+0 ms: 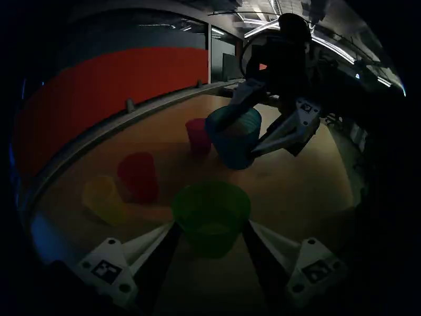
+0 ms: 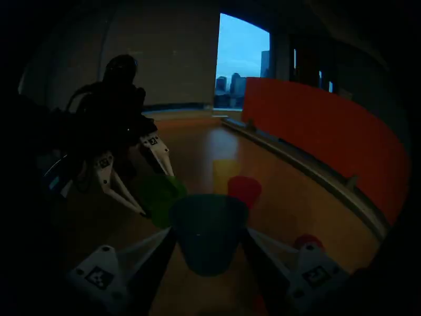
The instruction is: Pour water
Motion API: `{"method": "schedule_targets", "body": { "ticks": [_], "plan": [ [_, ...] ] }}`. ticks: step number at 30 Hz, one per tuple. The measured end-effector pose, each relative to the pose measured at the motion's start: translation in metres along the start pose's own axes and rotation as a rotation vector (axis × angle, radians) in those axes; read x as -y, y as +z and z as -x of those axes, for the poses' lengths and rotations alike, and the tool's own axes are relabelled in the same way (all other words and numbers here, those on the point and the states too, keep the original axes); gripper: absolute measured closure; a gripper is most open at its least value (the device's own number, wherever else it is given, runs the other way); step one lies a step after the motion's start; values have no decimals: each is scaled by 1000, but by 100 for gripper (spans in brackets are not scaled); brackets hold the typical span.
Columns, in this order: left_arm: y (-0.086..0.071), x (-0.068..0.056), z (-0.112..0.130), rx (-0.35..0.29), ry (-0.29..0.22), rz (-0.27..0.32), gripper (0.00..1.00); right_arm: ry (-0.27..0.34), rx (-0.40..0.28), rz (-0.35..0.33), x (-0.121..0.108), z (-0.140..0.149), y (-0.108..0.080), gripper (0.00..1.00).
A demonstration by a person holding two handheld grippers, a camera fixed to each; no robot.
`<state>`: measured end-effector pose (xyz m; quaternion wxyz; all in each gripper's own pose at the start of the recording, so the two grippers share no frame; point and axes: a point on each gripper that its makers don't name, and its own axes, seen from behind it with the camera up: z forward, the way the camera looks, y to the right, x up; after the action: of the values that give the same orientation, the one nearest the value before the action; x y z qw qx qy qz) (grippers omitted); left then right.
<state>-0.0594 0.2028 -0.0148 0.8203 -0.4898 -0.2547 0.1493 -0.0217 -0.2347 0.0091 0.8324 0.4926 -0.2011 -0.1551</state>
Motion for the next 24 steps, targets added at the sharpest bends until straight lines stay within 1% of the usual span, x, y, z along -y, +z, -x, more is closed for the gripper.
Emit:
{"method": "schedule_targets", "body": {
  "ticks": [8, 14, 24],
  "plan": [
    [9, 3, 11, 39, 8, 10, 18, 7, 21, -4, 0, 15, 4, 4],
    [12, 7, 18, 63, 19, 12, 17, 19, 30, -8, 0, 22, 4, 4],
    [16, 9, 25, 89, 44, 16, 16, 22, 34, -9, 0, 27, 5, 4]
  ]
}}
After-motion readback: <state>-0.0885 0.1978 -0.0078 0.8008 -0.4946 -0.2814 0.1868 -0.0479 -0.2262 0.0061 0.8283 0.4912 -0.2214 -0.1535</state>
